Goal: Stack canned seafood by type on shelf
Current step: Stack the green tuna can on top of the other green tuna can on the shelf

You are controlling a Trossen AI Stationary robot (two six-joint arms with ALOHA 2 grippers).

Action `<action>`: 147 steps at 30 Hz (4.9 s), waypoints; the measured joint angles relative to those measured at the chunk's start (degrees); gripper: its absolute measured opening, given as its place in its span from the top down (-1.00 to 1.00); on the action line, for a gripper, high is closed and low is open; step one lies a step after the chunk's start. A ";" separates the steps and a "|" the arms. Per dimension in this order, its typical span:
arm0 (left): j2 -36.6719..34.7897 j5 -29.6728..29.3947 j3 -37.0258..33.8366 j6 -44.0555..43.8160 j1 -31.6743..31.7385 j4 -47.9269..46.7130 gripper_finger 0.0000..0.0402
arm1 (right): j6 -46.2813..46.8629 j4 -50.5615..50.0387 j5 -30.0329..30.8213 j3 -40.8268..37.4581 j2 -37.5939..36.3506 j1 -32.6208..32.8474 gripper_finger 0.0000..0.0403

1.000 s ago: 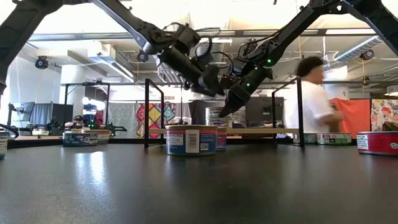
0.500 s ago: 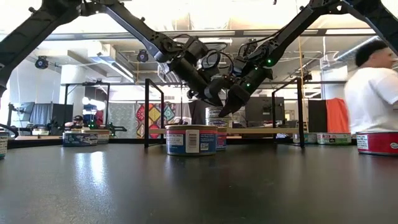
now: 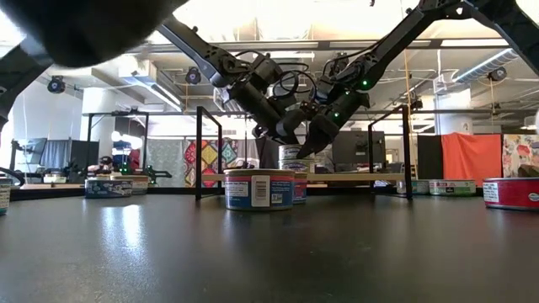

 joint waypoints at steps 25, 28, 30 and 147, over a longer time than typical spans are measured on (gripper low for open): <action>-1.14 2.98 -0.31 3.46 -3.00 0.02 0.98 | -5.32 -3.58 -3.34 -0.15 -1.25 0.04 -0.99; -1.28 2.22 -0.33 3.37 -3.19 0.13 0.98 | -5.36 -3.51 -3.30 -0.15 -1.25 0.04 -0.99; -1.61 1.92 -0.40 3.34 -3.26 -0.02 0.98 | -5.46 -3.41 -3.28 -0.15 -1.25 0.04 -0.99; -14.71 3.92 -10.37 -0.56 -4.38 11.30 1.00 | 4.86 -5.25 3.06 -0.02 -9.63 3.30 0.92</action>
